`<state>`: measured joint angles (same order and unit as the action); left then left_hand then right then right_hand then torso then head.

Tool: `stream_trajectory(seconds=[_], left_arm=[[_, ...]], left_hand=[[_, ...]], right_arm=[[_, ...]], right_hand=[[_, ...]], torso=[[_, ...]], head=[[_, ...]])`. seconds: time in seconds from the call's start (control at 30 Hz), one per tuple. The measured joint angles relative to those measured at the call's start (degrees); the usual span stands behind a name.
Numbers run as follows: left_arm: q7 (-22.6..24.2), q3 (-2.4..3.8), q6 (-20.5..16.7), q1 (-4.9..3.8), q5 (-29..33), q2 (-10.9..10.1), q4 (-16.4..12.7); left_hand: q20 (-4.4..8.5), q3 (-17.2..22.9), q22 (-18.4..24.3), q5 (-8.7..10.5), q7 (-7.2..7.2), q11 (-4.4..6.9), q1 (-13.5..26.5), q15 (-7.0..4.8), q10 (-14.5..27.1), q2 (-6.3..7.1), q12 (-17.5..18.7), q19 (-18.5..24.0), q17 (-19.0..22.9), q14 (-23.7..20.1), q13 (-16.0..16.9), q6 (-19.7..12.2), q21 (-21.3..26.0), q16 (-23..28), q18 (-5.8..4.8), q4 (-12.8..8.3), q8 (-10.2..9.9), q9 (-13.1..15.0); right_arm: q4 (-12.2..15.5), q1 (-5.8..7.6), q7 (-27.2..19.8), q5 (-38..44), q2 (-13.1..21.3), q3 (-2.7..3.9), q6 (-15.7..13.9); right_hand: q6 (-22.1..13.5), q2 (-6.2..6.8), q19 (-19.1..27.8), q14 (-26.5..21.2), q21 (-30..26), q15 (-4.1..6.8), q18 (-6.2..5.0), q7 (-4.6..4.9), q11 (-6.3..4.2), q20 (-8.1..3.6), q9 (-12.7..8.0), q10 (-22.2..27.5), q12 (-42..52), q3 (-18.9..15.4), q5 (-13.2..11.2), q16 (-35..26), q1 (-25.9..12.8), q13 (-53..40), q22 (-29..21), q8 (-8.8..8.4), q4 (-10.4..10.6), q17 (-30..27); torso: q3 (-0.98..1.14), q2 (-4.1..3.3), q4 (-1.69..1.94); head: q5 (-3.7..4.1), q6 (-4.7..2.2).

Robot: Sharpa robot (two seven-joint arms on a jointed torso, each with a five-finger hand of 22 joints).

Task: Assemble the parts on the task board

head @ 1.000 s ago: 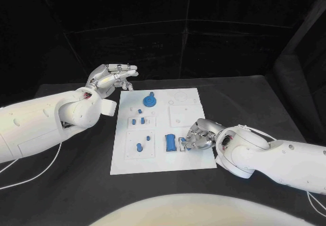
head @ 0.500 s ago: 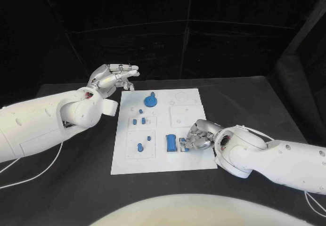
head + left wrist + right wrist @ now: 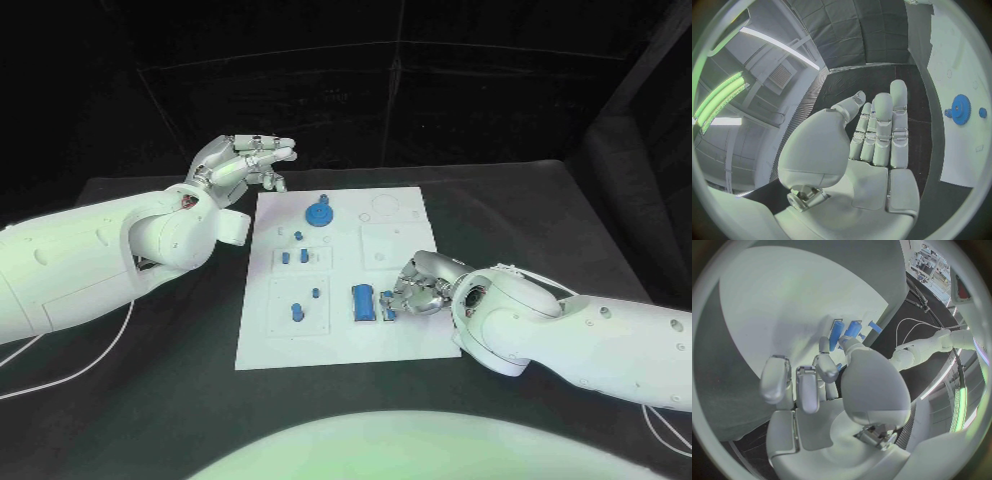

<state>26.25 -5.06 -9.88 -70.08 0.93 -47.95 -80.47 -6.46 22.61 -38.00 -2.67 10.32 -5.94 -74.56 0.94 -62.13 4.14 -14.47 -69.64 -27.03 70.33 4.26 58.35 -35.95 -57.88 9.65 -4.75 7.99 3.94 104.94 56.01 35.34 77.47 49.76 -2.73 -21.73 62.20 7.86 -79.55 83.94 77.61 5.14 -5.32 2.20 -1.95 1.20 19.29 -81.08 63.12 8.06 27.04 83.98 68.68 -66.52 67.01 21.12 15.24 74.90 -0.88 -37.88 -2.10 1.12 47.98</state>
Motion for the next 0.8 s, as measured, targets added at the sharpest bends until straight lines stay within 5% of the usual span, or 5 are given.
stream_trajectory(seconds=[0.4,0.63,0.8], left_arm=[[0.00,0.00,0.08,0.00,0.00,-0.04,0.00],[-0.01,0.00,0.09,-0.01,0.00,-0.04,0.00],[-0.02,0.00,0.10,-0.01,0.00,-0.03,0.02]], left_hand=[[0.00,-0.11,-0.01,0.00,0.12,0.00,0.00,0.00,0.00,0.00,0.00,0.00,0.01,0.00,-0.02,-0.12,0.00,0.00,0.00,-0.11,0.00,0.00],[0.00,-0.16,0.05,0.00,0.21,-0.21,0.00,0.00,0.20,0.00,0.00,0.00,0.04,0.00,-0.05,-0.21,0.00,0.00,0.00,-0.16,0.00,0.00],[0.00,-0.16,0.05,0.00,0.21,-0.21,0.00,0.00,0.20,0.00,0.00,0.00,0.04,0.00,-0.04,-0.21,0.00,0.00,0.00,-0.16,0.00,0.00]], right_arm=[[-0.06,0.00,0.14,0.59,-0.21,0.00,0.00],[0.04,0.00,0.19,1.09,-0.04,0.00,0.02],[0.62,0.01,-0.04,1.50,0.89,0.00,0.07]], right_hand=[[-0.29,-1.82,0.00,0.00,-0.68,0.00,0.00,0.39,0.43,0.00,0.81,0.43,-0.38,-8.91,-18.74,-0.45,-3.27,0.33,-1.23,-0.21,1.33,0.00],[-0.41,-1.84,0.22,0.00,-0.90,-0.01,0.00,0.51,0.43,0.22,0.89,0.43,-0.39,-10.06,-19.51,-0.60,-3.26,0.51,-1.60,-0.51,1.24,0.00],[-0.50,-2.73,0.35,0.00,-1.24,0.00,0.00,0.59,0.63,0.09,1.10,0.64,-0.62,-11.12,-17.82,-0.79,-0.30,0.66,-1.98,-0.54,0.23,0.01]], torso=[[-0.01,0.03,0.02],[0.02,0.04,0.02],[0.05,0.06,0.02]], head=[[-0.15,0.13],[-0.14,0.21],[-0.03,0.19]])
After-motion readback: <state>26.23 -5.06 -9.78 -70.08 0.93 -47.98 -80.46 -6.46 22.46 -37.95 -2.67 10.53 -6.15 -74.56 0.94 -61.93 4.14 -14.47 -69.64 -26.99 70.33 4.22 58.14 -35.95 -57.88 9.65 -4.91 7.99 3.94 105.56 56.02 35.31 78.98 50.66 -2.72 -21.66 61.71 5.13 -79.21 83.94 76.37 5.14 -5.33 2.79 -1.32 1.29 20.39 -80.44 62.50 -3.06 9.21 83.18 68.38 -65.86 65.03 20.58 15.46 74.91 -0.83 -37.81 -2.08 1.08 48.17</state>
